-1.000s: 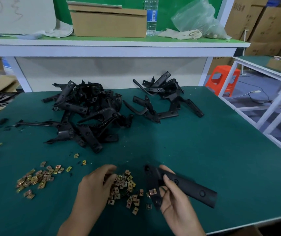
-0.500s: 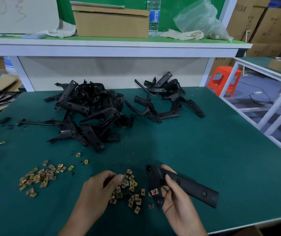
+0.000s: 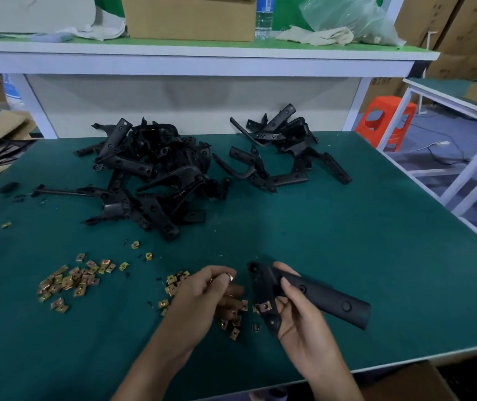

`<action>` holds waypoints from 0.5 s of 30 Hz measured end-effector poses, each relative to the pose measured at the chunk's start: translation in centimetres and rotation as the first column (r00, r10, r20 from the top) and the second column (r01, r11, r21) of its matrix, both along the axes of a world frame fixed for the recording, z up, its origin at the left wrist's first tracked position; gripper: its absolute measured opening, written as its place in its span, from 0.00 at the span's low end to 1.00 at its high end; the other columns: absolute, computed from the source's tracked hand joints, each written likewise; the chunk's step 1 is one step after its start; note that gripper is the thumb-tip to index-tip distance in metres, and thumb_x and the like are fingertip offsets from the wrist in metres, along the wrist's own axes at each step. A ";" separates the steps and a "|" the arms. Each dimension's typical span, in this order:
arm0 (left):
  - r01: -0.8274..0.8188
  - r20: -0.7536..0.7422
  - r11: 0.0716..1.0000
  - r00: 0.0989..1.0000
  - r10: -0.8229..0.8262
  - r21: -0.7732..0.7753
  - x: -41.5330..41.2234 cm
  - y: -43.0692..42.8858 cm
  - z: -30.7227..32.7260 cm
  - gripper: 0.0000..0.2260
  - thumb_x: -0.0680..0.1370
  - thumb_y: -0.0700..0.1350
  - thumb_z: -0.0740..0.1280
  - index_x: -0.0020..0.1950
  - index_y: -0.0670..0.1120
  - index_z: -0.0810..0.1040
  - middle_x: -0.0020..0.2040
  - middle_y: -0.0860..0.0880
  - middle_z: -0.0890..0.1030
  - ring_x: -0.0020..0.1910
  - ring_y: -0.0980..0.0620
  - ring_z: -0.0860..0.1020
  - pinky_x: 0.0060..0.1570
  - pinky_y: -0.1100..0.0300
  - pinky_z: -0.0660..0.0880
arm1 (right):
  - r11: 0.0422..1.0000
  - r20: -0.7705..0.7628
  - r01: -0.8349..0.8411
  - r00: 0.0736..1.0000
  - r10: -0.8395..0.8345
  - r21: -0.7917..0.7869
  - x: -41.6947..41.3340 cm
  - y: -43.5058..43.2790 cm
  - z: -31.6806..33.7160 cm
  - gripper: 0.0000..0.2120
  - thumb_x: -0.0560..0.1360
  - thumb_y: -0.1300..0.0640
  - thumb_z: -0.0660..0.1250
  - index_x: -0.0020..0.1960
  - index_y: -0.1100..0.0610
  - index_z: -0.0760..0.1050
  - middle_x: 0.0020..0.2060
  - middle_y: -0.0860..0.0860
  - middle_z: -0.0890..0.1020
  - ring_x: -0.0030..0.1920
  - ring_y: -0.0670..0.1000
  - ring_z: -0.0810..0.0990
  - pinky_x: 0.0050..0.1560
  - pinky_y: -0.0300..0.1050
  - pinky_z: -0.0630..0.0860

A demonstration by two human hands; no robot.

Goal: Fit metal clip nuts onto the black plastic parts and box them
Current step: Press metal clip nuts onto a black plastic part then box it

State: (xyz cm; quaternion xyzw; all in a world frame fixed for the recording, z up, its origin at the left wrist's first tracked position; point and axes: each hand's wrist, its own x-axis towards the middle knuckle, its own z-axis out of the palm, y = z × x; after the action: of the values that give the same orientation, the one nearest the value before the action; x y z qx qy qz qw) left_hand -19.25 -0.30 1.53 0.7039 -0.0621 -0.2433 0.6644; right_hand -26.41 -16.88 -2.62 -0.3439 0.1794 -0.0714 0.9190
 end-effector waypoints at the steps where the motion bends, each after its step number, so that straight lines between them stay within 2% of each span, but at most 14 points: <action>1: -0.001 -0.006 1.000 1.000 0.001 -0.002 -0.1 -0.3 -0.1 0.09 0.85 0.42 0.60 0.55 0.48 0.80 0.45 0.48 0.86 0.42 0.50 0.85 0.38 0.61 0.79 | 1.000 -0.001 0.002 1.000 -0.002 -0.003 0.0 0.0 0.0 0.21 0.76 0.57 0.67 0.69 0.57 0.76 0.62 0.63 0.82 0.55 0.57 0.84 0.48 0.48 0.83; 3: 0.004 -0.010 1.000 1.000 -0.004 -0.007 -0.3 -0.8 -0.2 0.10 0.85 0.44 0.61 0.52 0.52 0.81 0.45 0.50 0.86 0.44 0.51 0.84 0.41 0.59 0.79 | 1.000 0.002 0.007 1.000 -0.007 -0.008 0.0 0.0 -0.1 0.21 0.75 0.57 0.69 0.68 0.57 0.77 0.60 0.63 0.82 0.53 0.55 0.85 0.46 0.47 0.83; 5: 0.018 0.030 0.999 0.999 -0.019 0.037 -0.5 -1.1 -0.6 0.12 0.84 0.46 0.62 0.48 0.58 0.82 0.43 0.55 0.84 0.44 0.57 0.82 0.44 0.60 0.78 | 1.000 0.011 0.012 1.000 -0.012 -0.013 0.0 0.0 -0.1 0.20 0.74 0.57 0.70 0.65 0.57 0.79 0.58 0.61 0.84 0.50 0.54 0.85 0.44 0.45 0.82; 8: -0.004 0.057 0.999 0.998 0.002 0.042 -0.8 -1.6 -0.5 0.13 0.84 0.47 0.62 0.46 0.60 0.82 0.35 0.61 0.80 0.36 0.64 0.77 0.37 0.70 0.71 | 0.999 0.014 0.032 0.999 -0.032 -0.009 0.0 0.0 -0.3 0.21 0.71 0.57 0.72 0.64 0.57 0.80 0.57 0.60 0.85 0.51 0.52 0.86 0.43 0.44 0.82; 10: -0.030 -0.010 0.999 0.999 0.030 -0.013 -0.9 -1.8 -0.4 0.14 0.83 0.43 0.63 0.44 0.56 0.84 0.33 0.57 0.80 0.33 0.60 0.77 0.35 0.68 0.72 | 0.999 0.011 0.032 0.999 -0.032 -0.003 0.0 0.0 -0.4 0.22 0.71 0.57 0.72 0.65 0.57 0.79 0.57 0.59 0.85 0.52 0.53 0.86 0.44 0.44 0.83; 12: -0.028 -0.063 0.997 0.998 0.023 -0.078 -1.1 -1.9 -0.3 0.12 0.82 0.42 0.64 0.43 0.51 0.84 0.36 0.52 0.81 0.36 0.56 0.77 0.39 0.62 0.74 | 1.000 0.013 0.019 1.000 -0.019 0.007 0.0 0.0 -0.4 0.20 0.72 0.58 0.71 0.64 0.57 0.80 0.57 0.60 0.85 0.51 0.53 0.86 0.43 0.44 0.83; 15: -0.046 -0.070 0.991 0.997 0.037 -0.125 -1.3 -1.9 -0.5 0.07 0.80 0.40 0.67 0.46 0.50 0.83 0.40 0.49 0.82 0.39 0.54 0.79 0.42 0.59 0.76 | 1.000 0.025 0.021 0.999 -0.021 0.009 0.0 0.0 -0.4 0.19 0.72 0.59 0.70 0.64 0.57 0.80 0.56 0.60 0.85 0.50 0.53 0.86 0.43 0.44 0.83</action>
State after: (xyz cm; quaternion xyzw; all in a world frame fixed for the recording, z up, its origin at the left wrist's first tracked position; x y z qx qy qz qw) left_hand -20.58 -2.16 1.01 0.6529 -0.0405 -0.2485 0.7144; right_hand -26.37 -16.87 -2.99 -0.3371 0.1719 -0.0845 0.9218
